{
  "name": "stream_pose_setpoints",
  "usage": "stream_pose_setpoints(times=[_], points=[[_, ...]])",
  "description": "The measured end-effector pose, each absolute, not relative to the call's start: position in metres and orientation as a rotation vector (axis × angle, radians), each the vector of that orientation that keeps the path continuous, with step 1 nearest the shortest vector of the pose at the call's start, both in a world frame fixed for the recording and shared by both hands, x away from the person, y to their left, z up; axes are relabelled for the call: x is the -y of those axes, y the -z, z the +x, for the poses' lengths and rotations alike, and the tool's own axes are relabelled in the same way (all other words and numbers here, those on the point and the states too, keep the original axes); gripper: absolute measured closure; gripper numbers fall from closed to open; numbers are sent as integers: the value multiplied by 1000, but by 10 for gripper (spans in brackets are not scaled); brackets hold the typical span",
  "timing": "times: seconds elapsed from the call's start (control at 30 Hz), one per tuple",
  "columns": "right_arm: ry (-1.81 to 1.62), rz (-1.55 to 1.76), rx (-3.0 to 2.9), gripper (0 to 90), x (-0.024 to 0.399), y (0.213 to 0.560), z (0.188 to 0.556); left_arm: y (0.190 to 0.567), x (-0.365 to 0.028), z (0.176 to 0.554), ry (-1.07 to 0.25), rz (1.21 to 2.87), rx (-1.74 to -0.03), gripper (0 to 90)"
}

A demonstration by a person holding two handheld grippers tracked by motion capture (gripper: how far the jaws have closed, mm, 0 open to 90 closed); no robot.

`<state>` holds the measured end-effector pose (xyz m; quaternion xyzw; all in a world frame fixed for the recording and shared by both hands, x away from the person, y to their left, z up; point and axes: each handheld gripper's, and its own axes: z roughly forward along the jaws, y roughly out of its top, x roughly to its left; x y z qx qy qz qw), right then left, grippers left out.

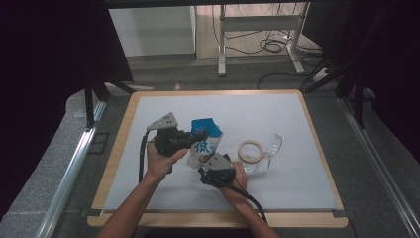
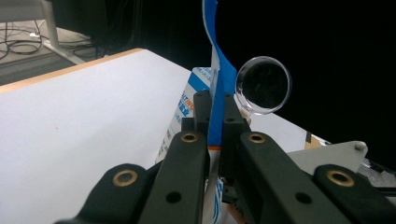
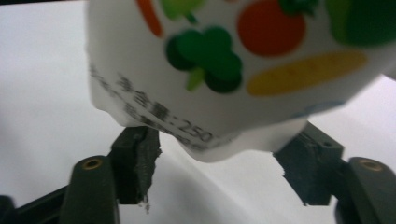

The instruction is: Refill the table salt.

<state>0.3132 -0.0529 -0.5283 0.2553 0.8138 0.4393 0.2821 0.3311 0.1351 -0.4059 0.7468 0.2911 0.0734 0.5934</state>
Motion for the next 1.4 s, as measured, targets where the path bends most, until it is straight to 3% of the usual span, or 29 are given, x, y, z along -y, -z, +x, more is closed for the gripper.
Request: stream_pose_setpoints(times=[0.73,1.4], points=[[-1296,754,-2205,442,70,528,298,407,-110,345,-94,1784,-652,900],[-1360,776,-2240,468,80,528,294,408,-90,350,-84,1825,-629,900]])
